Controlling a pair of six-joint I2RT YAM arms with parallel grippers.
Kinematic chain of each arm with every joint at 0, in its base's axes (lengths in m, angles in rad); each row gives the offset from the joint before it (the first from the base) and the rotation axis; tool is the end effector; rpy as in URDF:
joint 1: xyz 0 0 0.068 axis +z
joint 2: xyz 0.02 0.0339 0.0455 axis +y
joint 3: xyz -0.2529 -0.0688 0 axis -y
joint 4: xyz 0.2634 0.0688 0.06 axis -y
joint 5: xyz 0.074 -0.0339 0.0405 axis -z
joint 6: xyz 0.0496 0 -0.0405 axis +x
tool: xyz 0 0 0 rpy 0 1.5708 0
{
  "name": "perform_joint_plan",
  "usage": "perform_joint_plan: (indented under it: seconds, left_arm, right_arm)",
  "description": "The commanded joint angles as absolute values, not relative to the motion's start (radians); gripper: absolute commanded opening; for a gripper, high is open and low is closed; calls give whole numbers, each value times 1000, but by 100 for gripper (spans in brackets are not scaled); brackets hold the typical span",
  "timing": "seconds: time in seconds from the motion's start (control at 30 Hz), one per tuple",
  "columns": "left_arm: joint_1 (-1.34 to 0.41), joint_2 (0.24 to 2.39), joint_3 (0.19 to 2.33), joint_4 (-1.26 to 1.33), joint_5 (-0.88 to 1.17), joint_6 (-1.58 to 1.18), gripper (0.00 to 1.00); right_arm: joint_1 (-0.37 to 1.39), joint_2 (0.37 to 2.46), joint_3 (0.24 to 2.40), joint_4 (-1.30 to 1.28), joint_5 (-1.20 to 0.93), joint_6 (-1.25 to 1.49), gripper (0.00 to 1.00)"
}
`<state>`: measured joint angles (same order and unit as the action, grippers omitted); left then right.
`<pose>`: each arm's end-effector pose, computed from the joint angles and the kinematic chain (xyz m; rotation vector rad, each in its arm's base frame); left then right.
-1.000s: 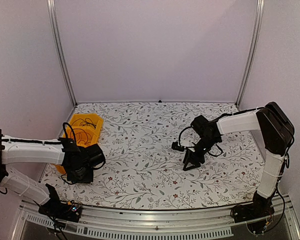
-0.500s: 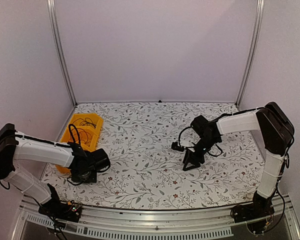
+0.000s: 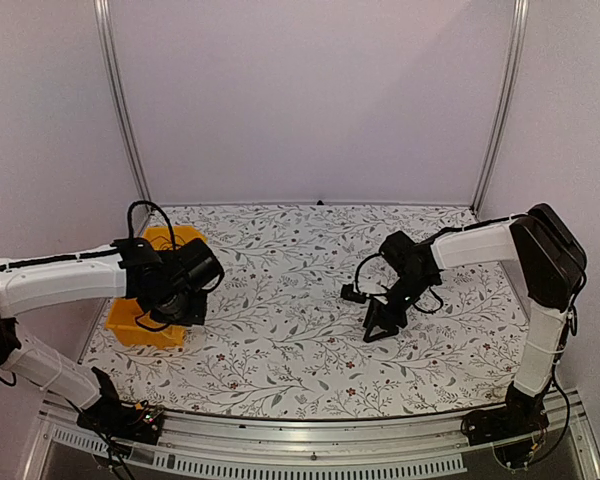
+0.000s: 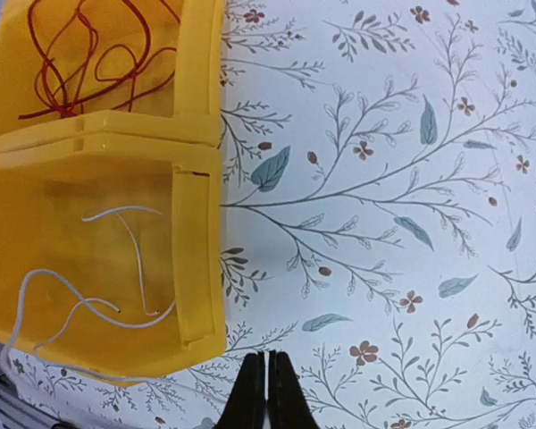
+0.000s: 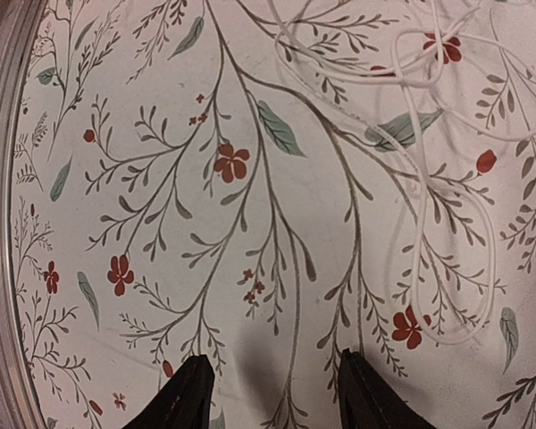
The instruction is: Untangle the cables
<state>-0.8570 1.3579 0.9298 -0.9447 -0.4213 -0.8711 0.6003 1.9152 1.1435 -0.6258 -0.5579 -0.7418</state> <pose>0.1820 -0.1791 0.1890 -0.0761 2.6895 0.1703 0.2790 0.2228 0.0965 -1.8131 2.1705 0.7904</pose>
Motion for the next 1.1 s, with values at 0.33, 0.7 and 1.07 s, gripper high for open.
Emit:
perform_joint_plan:
  seconds: [0.33, 0.7, 1.07]
  left_arm:
    - [-508, 1199, 741, -729, -617, -687, 0]
    - [-455, 1306, 654, -535, -487, -675, 0]
    - [-497, 1256, 755, -730, -514, -758, 27]
  right_arm:
    - [618, 1956, 1126, -655, -501, -735, 52]
    - [618, 1953, 1123, -652, -500, -733, 52]
    - [618, 1970, 1133, -660, -507, -733, 52]
